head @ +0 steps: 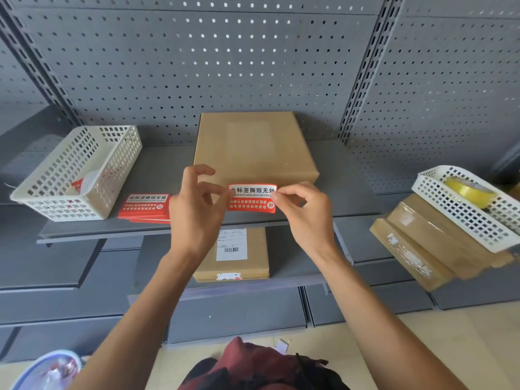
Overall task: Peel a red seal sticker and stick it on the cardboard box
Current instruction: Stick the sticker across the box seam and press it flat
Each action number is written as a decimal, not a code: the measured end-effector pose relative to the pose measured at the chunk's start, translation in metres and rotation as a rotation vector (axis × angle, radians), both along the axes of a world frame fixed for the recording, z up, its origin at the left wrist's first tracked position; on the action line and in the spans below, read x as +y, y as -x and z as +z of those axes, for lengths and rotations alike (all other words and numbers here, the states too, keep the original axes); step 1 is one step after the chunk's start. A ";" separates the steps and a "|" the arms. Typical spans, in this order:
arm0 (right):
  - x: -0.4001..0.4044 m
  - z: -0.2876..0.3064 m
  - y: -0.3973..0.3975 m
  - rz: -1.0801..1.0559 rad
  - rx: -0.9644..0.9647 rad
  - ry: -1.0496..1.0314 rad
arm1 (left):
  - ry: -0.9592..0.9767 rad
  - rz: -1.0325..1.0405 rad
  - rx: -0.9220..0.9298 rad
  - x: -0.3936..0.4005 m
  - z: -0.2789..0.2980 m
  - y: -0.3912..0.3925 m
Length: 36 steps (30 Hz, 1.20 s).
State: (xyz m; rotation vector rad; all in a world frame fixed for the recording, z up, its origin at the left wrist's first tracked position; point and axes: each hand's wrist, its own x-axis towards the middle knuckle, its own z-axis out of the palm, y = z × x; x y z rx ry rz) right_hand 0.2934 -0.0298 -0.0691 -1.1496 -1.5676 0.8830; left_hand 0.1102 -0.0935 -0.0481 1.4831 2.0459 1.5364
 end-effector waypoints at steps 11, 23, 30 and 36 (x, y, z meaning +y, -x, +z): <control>0.008 -0.017 0.014 -0.151 -0.141 -0.096 | 0.053 0.066 -0.005 0.012 -0.014 -0.003; 0.016 -0.022 0.026 -0.176 -0.101 -0.020 | 0.074 0.142 -0.058 0.022 -0.012 -0.007; 0.020 -0.025 0.028 -0.186 -0.110 -0.010 | 0.091 0.153 -0.037 0.024 -0.014 -0.007; 0.018 -0.021 0.032 -0.259 -0.178 -0.042 | 0.106 0.203 -0.012 0.028 -0.014 -0.008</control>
